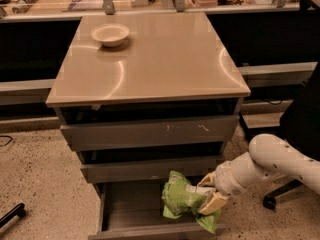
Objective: Place green rice chip bag into bottom drawer
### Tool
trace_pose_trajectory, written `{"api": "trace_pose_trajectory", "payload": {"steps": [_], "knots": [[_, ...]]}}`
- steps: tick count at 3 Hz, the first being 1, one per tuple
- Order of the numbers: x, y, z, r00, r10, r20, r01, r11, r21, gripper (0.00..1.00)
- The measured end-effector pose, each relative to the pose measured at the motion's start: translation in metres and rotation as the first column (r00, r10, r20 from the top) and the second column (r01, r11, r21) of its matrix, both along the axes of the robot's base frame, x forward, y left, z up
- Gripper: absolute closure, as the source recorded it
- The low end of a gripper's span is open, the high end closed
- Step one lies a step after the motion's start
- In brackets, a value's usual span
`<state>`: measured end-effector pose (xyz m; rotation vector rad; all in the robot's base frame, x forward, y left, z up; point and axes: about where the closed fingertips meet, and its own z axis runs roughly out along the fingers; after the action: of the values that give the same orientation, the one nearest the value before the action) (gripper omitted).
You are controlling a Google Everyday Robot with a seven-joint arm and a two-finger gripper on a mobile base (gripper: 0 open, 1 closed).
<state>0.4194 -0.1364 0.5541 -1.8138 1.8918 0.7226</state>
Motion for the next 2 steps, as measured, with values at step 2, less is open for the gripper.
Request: {"api": "trace_pose_trajectory", "payload": {"steps": [2], "knots": [[0.005,-0.001,-0.031,0.9996,0.02,0.022,-0.02,1.0,-0.016,1.0]]}}
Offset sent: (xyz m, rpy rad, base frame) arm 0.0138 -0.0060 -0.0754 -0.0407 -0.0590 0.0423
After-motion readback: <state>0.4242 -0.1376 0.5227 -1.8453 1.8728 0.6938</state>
